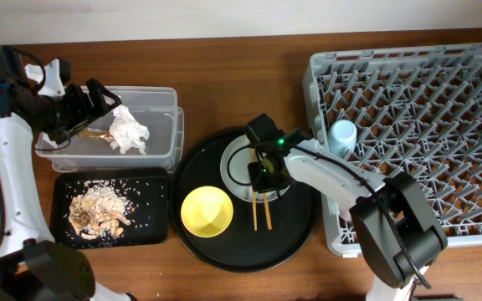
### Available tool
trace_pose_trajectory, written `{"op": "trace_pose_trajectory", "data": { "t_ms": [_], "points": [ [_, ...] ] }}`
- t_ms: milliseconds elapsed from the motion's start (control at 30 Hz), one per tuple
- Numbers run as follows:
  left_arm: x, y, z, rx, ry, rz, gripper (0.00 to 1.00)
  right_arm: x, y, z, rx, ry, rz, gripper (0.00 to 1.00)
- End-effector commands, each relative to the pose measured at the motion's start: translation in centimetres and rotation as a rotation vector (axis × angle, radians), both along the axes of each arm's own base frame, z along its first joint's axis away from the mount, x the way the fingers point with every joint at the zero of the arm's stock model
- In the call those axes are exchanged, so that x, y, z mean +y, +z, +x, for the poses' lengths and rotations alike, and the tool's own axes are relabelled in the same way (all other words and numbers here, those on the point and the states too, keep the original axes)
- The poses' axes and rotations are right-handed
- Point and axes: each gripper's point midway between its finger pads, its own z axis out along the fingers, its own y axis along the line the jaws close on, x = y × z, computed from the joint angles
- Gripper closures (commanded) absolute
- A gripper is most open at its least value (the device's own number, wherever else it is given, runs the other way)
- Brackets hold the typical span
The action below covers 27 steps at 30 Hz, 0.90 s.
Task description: Sort waste into correct bins and load items into the dishwasher rack
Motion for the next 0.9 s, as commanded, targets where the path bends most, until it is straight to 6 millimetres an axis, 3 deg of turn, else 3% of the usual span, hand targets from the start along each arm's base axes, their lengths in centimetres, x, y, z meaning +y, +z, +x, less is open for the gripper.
{"op": "trace_pose_trajectory", "data": {
  "t_ms": [0, 133, 300, 367, 467, 533, 600, 667, 767, 867],
  "points": [
    [0.2, 0.2, 0.0, -0.002, 0.009, -0.004, 0.01, -0.6, -1.1, -0.4, 0.002, -0.008, -0.036, 0.79],
    [0.2, 0.2, 0.0, -0.002, 0.009, -0.004, 0.01, -0.4, -1.0, -0.1, -0.009, -0.007, -0.023, 0.94],
    [0.2, 0.1, 0.0, -0.001, 0.009, -0.004, 0.01, -0.2, -0.7, 0.3, -0.021, -0.008, -0.017, 0.96],
    [0.2, 0.2, 0.0, -0.002, 0.009, -0.004, 0.01, 0.0, 0.3, 1.1, -0.045, -0.001, -0.005, 0.96],
    [0.2, 0.2, 0.0, -0.002, 0.009, -0.004, 0.01, -1.2, 5.4, 4.1, -0.134, 0.047, 0.018, 0.96],
    [0.2, 0.2, 0.0, -0.002, 0.009, -0.004, 0.01, -3.1, 9.0, 6.0, -0.192, 0.063, 0.020, 0.96],
    [0.2, 0.2, 0.0, -0.002, 0.009, -0.004, 0.01, -7.3, 12.7, 8.4, -0.269, 0.088, -0.047, 0.96],
    [0.2, 0.2, 0.0, -0.002, 0.009, -0.004, 0.01, -12.2, 14.4, 9.7, -0.289, 0.073, -0.135, 0.96],
    [0.2, 0.2, 0.0, -0.002, 0.009, -0.004, 0.01, -18.4, 14.4, 10.7, -0.279, -0.072, -0.178, 0.96],
    [0.2, 0.2, 0.0, -0.002, 0.009, -0.004, 0.01, -21.7, 13.3, 10.9, -0.250, -0.047, -0.151, 0.96]
  ]
}}
